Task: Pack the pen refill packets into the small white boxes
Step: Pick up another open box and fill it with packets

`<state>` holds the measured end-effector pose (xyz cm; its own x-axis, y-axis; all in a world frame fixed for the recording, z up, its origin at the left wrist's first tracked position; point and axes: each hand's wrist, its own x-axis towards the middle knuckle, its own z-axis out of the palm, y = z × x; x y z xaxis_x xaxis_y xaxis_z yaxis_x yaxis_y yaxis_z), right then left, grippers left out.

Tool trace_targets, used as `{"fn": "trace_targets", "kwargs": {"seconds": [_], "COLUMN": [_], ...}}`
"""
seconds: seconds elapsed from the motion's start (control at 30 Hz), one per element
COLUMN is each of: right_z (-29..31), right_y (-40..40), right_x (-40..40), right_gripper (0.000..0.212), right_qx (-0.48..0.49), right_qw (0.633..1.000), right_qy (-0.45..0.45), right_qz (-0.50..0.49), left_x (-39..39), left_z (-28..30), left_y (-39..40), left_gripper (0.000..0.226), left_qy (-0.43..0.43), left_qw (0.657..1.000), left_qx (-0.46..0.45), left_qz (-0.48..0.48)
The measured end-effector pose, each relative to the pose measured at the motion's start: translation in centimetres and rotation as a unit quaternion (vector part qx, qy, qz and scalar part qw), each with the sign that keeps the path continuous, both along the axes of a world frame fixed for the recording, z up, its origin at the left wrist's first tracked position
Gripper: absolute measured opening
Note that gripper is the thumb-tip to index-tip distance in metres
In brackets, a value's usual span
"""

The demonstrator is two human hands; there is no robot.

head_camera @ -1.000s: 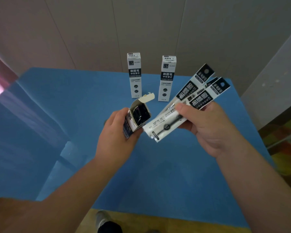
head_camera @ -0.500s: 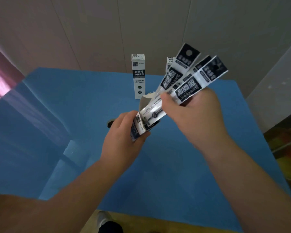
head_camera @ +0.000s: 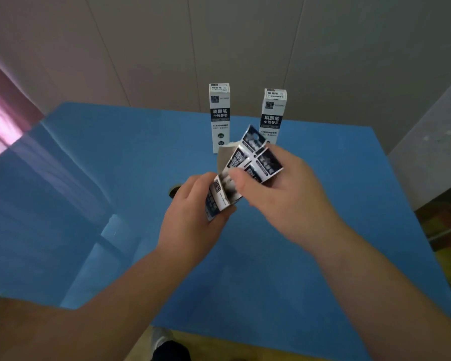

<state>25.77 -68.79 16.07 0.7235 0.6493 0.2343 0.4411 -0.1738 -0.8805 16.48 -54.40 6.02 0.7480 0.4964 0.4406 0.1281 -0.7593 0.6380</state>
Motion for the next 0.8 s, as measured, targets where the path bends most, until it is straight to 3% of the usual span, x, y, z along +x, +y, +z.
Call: {"fn": "trace_targets", "kwargs": {"seconds": [0.17, 0.3, 0.57, 0.73, 0.8], "right_z": [0.2, -0.6, 0.1, -1.1, -0.7], "right_y": [0.6, 1.8, 1.2, 3.3, 3.6], "right_x": [0.8, 0.0, 1.2, 1.6, 1.8], "right_gripper": [0.026, 0.010, 0.017, 0.028, 0.009], "right_qx": [-0.094, -0.168, -0.195, -0.373, -0.383], "right_qw": [0.989, 0.975, 0.948, 0.908, 0.902], "right_qy": [-0.093, -0.142, -0.251, -0.188, -0.193], "right_qz": [-0.063, -0.025, -0.010, 0.033, 0.050], "left_x": [0.0, -0.1, -0.2, 0.1, 0.1], "left_z": [-0.2, 0.3, 0.2, 0.2, 0.0], "left_y": [-0.1, -0.3, -0.1, -1.3, -1.2], "left_gripper": [0.055, 0.047, 0.048, 0.042, 0.046], "left_qy": [0.010, 0.002, 0.007, -0.013, -0.014], "left_qw": [1.000, 1.000, 1.000, 0.999, 0.999], "left_qx": [0.009, -0.006, -0.008, 0.044, 0.036], "left_qz": [-0.002, -0.003, 0.003, -0.021, -0.019]}}
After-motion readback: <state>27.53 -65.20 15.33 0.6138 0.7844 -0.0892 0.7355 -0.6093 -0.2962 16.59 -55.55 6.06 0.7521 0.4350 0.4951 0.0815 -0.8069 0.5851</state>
